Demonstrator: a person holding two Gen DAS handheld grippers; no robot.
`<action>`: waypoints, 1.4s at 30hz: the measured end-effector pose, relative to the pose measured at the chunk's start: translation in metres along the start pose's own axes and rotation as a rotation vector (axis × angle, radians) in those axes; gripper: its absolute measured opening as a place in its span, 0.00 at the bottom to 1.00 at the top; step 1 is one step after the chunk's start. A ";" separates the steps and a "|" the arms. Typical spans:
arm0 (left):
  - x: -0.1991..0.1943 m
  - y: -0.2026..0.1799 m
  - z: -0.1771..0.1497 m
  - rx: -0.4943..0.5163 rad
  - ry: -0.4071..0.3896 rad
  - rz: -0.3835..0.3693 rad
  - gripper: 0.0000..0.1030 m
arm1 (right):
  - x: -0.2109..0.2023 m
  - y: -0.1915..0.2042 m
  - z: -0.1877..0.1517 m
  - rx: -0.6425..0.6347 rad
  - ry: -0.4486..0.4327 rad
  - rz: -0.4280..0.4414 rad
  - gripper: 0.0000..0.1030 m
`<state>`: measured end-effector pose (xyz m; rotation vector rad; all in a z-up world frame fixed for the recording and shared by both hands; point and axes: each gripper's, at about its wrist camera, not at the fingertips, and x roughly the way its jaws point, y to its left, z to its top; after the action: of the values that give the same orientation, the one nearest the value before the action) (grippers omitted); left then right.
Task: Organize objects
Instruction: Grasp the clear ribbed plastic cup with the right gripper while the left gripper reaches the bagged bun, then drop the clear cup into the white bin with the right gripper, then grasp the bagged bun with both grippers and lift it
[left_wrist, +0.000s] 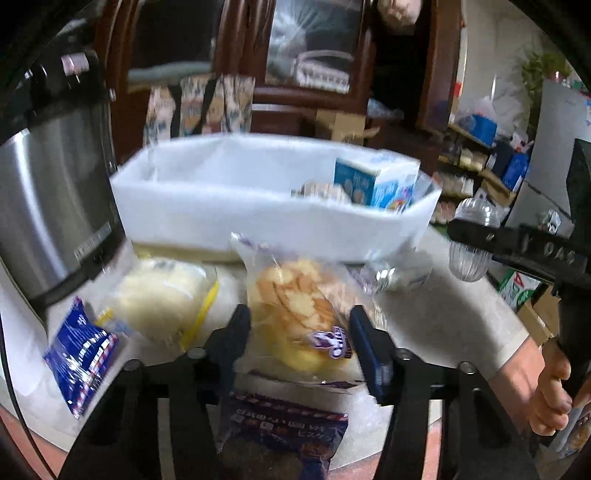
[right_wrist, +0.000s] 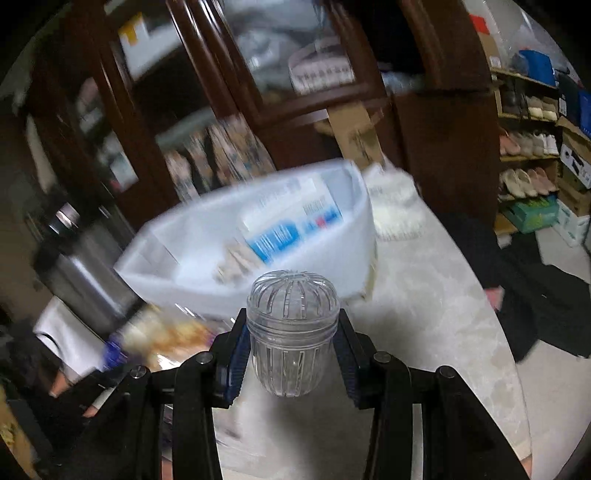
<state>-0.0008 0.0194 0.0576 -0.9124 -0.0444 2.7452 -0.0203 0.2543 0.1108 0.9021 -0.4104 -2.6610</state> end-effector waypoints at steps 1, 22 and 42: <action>-0.006 0.002 0.003 -0.004 -0.033 -0.001 0.26 | -0.006 0.001 0.002 0.007 -0.031 0.026 0.40; -0.020 0.047 0.017 -0.179 -0.136 0.016 0.46 | 0.058 0.080 0.048 -0.066 -0.129 0.000 0.62; -0.001 0.047 0.006 -0.219 -0.006 -0.052 0.51 | 0.048 0.035 0.002 0.014 0.200 0.192 0.70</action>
<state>-0.0143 -0.0257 0.0577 -0.9428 -0.3713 2.7325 -0.0509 0.2049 0.0992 1.0646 -0.4437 -2.3715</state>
